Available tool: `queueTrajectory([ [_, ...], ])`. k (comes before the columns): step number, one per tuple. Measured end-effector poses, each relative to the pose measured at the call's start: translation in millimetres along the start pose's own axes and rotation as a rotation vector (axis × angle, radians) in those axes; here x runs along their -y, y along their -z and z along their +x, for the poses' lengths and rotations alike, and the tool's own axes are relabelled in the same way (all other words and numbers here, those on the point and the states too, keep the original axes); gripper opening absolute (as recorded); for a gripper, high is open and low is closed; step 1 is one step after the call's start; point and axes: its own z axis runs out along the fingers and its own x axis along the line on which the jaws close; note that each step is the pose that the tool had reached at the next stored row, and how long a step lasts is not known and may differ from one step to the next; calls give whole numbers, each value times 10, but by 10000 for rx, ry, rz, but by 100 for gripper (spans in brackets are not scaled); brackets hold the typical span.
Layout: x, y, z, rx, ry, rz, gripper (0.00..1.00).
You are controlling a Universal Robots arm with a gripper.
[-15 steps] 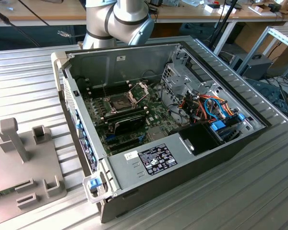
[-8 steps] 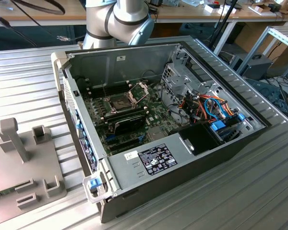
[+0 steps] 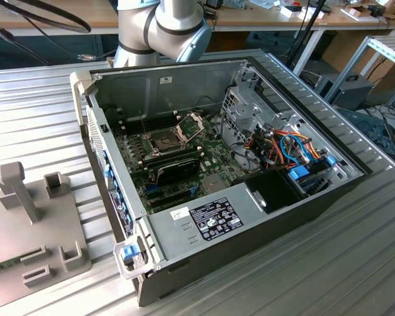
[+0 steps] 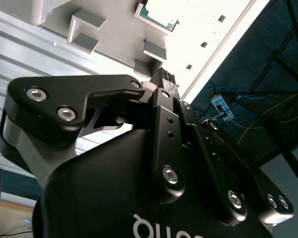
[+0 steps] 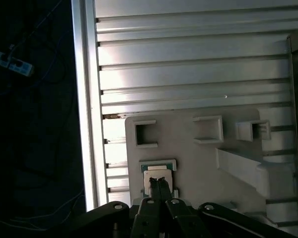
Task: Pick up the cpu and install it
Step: 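Reach for the cpu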
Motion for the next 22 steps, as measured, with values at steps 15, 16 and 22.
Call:
queueTrajectory([
  [15, 70, -98, -4, -43, -5, 17, 11],
  [16, 85, -99, -6, -42, -6, 26, 11],
  [22, 155, -105, -11, -41, -11, 80, 11],
])
